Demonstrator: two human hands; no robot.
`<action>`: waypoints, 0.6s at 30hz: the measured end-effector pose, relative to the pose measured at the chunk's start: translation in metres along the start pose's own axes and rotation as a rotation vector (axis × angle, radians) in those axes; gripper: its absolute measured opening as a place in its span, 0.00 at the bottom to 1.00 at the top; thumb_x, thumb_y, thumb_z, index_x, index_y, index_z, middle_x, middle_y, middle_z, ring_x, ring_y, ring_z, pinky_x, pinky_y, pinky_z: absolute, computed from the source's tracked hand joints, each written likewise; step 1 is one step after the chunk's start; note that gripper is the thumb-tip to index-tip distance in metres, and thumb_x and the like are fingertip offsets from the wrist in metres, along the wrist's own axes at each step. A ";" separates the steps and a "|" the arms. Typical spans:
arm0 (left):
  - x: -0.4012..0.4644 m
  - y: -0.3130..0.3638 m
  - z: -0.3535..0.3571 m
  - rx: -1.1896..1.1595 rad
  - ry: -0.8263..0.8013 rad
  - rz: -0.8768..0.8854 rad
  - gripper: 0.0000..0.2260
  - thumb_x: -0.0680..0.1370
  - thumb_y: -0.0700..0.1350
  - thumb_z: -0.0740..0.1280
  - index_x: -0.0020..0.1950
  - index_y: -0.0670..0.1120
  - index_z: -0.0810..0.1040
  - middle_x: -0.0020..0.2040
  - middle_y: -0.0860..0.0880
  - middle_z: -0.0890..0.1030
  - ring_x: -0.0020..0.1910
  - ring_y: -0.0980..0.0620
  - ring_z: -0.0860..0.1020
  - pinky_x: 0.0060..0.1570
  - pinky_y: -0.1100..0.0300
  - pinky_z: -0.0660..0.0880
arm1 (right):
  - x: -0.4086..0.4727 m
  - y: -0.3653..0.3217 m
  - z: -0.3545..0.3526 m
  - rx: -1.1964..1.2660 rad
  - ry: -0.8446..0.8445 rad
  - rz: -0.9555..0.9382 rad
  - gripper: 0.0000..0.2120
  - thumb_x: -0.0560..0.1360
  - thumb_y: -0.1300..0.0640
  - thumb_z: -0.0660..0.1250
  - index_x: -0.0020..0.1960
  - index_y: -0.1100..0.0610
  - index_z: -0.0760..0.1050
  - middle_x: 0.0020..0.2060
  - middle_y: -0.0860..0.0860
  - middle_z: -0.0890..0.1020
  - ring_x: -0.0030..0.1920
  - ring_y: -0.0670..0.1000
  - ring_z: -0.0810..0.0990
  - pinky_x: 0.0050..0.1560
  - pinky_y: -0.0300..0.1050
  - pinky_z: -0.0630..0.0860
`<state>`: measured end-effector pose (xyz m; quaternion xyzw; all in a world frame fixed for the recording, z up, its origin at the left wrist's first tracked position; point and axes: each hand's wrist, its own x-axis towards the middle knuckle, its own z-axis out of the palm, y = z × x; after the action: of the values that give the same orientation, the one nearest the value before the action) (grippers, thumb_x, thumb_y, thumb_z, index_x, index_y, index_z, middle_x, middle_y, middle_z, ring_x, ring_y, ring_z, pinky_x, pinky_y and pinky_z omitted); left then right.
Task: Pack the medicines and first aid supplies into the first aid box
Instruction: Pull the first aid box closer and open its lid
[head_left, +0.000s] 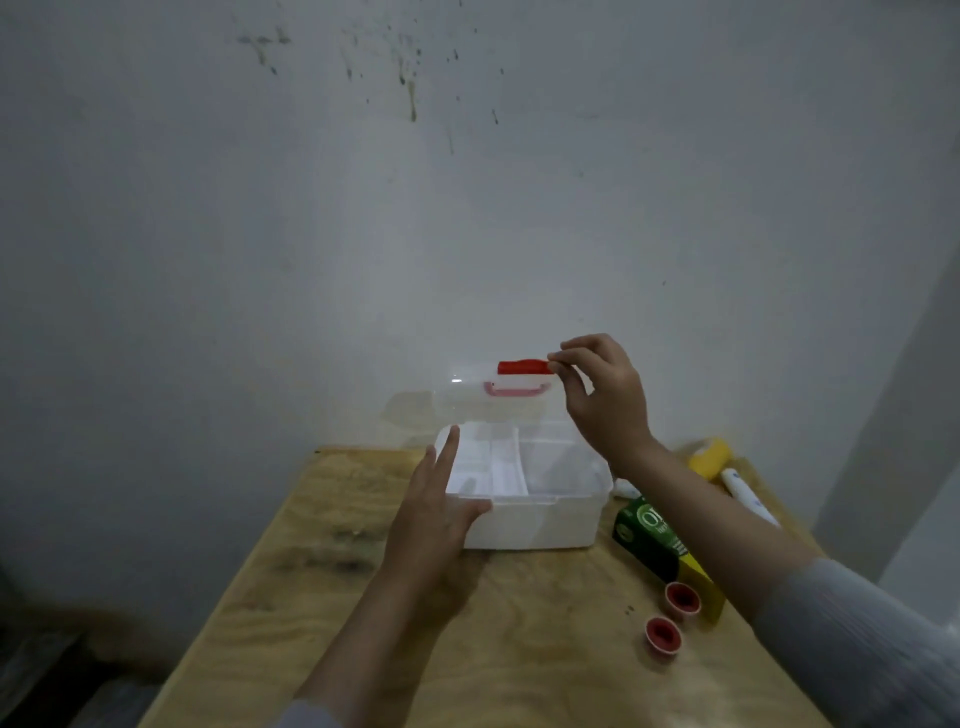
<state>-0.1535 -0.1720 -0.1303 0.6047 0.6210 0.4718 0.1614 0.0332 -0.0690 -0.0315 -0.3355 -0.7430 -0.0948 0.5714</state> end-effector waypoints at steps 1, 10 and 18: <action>0.002 -0.002 0.001 0.005 -0.005 -0.001 0.37 0.73 0.56 0.69 0.73 0.69 0.49 0.77 0.55 0.58 0.72 0.48 0.64 0.62 0.44 0.74 | 0.007 0.004 0.004 -0.019 0.002 -0.005 0.06 0.73 0.60 0.68 0.45 0.61 0.81 0.41 0.57 0.81 0.43 0.55 0.80 0.38 0.48 0.78; 0.018 -0.023 0.005 -0.066 -0.010 -0.043 0.38 0.69 0.58 0.72 0.74 0.60 0.56 0.73 0.57 0.62 0.69 0.54 0.65 0.63 0.48 0.74 | 0.049 0.037 0.039 -0.161 -0.130 0.059 0.07 0.74 0.58 0.67 0.48 0.59 0.81 0.43 0.56 0.85 0.42 0.58 0.82 0.38 0.49 0.77; 0.015 -0.033 0.015 -0.009 0.040 -0.009 0.38 0.70 0.66 0.66 0.74 0.58 0.54 0.75 0.58 0.58 0.70 0.58 0.60 0.65 0.49 0.71 | 0.059 0.047 0.031 -0.157 -0.385 0.154 0.13 0.77 0.56 0.63 0.59 0.57 0.77 0.59 0.54 0.81 0.59 0.56 0.78 0.61 0.53 0.72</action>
<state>-0.1651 -0.1470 -0.1582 0.5916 0.6248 0.4859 0.1537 0.0305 0.0052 0.0005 -0.4466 -0.8008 -0.0425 0.3968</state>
